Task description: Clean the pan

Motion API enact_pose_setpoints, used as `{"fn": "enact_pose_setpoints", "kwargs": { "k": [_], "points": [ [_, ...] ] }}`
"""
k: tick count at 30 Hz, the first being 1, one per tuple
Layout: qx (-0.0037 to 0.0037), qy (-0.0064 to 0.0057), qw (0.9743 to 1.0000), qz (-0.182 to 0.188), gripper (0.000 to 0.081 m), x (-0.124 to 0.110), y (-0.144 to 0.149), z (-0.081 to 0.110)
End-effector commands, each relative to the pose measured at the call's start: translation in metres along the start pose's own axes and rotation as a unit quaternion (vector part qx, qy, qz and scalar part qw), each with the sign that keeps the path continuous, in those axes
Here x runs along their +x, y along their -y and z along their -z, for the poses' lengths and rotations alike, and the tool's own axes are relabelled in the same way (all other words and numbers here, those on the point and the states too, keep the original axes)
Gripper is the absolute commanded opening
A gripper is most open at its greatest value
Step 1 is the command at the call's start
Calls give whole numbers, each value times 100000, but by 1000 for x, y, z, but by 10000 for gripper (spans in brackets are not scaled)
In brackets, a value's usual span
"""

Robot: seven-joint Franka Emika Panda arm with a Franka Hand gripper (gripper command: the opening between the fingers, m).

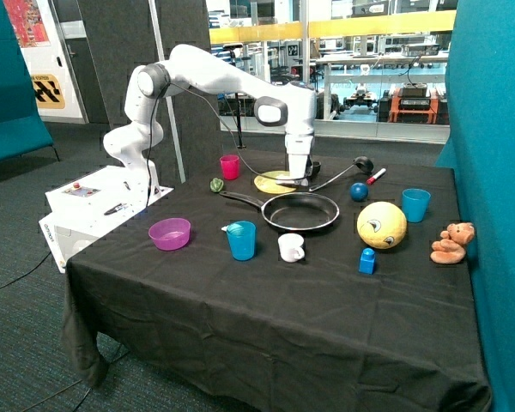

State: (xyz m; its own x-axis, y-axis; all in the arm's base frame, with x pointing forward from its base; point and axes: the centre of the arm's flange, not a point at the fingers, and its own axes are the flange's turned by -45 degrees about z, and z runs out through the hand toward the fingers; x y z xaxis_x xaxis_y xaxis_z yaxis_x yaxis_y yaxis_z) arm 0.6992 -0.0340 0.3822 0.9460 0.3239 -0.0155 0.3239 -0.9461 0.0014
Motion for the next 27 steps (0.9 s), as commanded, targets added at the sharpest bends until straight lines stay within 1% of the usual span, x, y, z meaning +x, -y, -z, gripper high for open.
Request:
{"fn": "enact_pose_setpoints", "kwargs": {
  "k": [1, 10, 15, 27],
  "points": [
    [59, -778, 99989, 1265, 0, -25, 5, 24],
    [59, -778, 99988, 1317, 0, -43, -2, 29],
    [61, -778, 99992, 1030, 0, -48, -8, 31],
    [59, -778, 99988, 1310, 0, -49, -13, 34]
  ]
}}
